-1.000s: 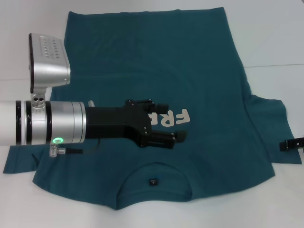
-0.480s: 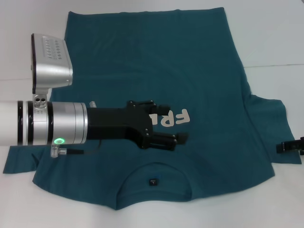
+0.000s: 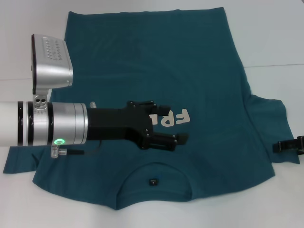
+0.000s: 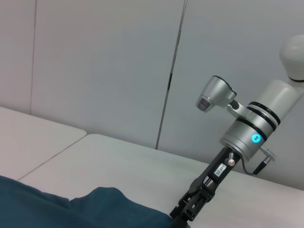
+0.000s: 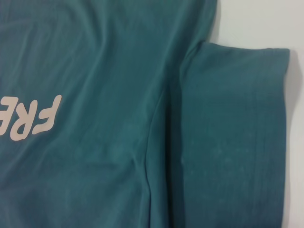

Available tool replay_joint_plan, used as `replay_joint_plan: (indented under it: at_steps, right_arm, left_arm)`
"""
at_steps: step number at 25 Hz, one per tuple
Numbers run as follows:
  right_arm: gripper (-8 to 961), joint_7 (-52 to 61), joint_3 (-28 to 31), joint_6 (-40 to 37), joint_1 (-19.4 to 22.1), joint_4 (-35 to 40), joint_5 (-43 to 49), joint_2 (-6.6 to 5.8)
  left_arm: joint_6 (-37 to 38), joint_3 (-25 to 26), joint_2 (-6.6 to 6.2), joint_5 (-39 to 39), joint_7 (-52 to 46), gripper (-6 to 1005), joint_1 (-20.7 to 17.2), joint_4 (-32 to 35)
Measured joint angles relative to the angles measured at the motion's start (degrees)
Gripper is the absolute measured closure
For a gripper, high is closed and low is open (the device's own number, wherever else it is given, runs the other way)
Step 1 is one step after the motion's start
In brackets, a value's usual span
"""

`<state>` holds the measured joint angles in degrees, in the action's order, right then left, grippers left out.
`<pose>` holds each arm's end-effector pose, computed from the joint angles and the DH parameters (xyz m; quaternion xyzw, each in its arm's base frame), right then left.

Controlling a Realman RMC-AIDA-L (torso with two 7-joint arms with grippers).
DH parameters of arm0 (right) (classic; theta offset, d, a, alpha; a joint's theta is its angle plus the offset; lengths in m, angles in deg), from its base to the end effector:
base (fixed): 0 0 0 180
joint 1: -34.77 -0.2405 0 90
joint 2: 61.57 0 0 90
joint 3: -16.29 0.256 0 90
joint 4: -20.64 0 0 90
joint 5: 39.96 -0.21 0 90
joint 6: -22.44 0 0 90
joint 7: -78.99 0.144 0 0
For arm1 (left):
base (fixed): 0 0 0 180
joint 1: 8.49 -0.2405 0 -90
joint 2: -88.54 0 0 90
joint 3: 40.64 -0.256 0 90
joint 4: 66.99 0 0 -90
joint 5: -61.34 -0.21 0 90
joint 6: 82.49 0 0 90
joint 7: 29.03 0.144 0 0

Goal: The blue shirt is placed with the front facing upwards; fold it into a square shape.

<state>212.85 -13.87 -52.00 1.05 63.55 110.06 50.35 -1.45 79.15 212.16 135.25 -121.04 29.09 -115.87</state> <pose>0.3562 0.3589 0.0793 -0.7412 0.6144 0.0286 0.2691 -0.1495 0.3641 -0.0394 -0.9602 -0.1389 -0.2318 0.0699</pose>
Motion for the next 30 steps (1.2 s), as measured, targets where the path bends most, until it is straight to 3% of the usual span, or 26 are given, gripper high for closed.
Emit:
replay_joint_plan:
  at_steps: [16, 27, 30]
  right_arm:
    - [48, -0.8, 0.2, 0.9, -0.2, -2.0, -1.8, -0.12]
    - [208, -0.8, 0.3, 1.5, -0.4, -2.9, -1.8, -0.37]
    - [209, -0.8, 0.1, 1.6, -0.7, -3.3, -1.8, -0.34]
  left_arm:
    - [0.0, 0.0, -0.01, 0.0, 0.0, 66, 0.1, -0.2]
    - [0.0, 0.0, 0.04, 0.0, 0.1, 67, 0.1, -0.2]
    - [0.0, 0.0, 0.05, 0.0, 0.1, 68, 0.1, -0.3]
